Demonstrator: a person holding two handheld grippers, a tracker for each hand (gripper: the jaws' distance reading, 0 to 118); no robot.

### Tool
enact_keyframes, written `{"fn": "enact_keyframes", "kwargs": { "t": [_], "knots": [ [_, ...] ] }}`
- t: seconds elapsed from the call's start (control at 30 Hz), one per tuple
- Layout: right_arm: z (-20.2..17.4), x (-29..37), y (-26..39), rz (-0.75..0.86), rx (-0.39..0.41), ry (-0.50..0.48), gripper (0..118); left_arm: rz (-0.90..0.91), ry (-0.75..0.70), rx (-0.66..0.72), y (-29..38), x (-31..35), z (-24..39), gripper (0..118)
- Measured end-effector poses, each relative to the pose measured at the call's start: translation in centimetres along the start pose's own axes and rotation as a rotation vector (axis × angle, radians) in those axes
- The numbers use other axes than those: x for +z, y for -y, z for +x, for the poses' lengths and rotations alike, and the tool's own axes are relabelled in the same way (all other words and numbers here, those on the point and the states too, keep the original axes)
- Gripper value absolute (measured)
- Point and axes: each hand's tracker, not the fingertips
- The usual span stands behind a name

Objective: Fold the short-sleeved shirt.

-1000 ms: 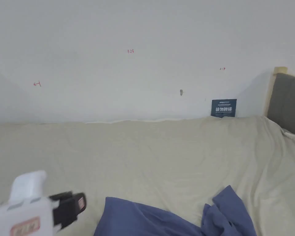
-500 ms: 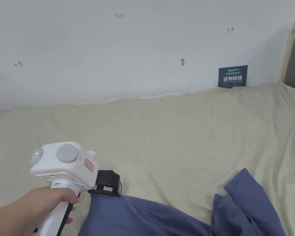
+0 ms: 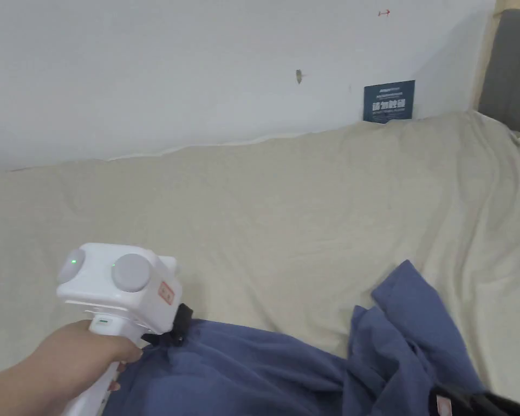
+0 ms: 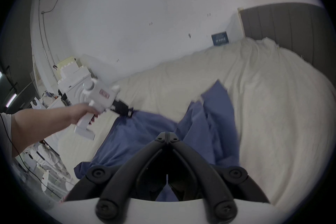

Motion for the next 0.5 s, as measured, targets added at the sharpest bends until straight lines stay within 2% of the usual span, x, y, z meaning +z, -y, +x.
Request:
{"fn": "enact_keyframes", "kwargs": {
  "t": [0.1,0.17,0.23,0.27,0.3,0.33,0.37,0.4,0.43,0.5],
  "knots": [
    [2.6,-1.1,-4.5,0.065,0.024,0.092,0,0.018,0.015,0.043,-0.1,0.6,-0.9,10],
    [5.7,-4.4,-8.4,-0.078,0.005,0.164,0,0.022,0.014,0.048,-0.1,0.9,-1.2,10],
    [8.6,-8.8,-11.7,-0.258,-0.057,0.176,0,0.031,0.012,0.035,0.1,1.3,-1.2,10],
    [9.6,-11.0,-12.7,-0.325,-0.094,0.218,0,0.030,0.006,0.026,0.4,1.5,-1.0,10],
    [10.0,-12.9,-13.3,-0.400,-0.077,0.266,8,0.027,0.001,0.021,0.4,1.5,-1.0,10],
    [10.3,-14.8,-13.8,-0.489,-0.042,0.262,36,0.024,-0.002,0.021,0.5,1.4,-1.0,10],
    [10.9,-16.8,-14.2,-0.510,-0.046,0.229,78,0.021,-0.001,0.019,0.5,1.4,-1.0,10],
    [11.2,-18.3,-14.4,-0.566,-0.069,0.210,112,0.017,-0.001,0.017,0.4,1.1,-1.2,10],
    [11.5,-19.7,-14.2,-0.617,-0.123,0.227,117,0.013,-0.002,0.016,0.4,1.0,-1.2,10],
    [10.8,-20.8,-13.9,-0.637,-0.172,0.276,115,0.007,0.000,0.014,0.4,0.9,-1.3,10]
  ]
}}
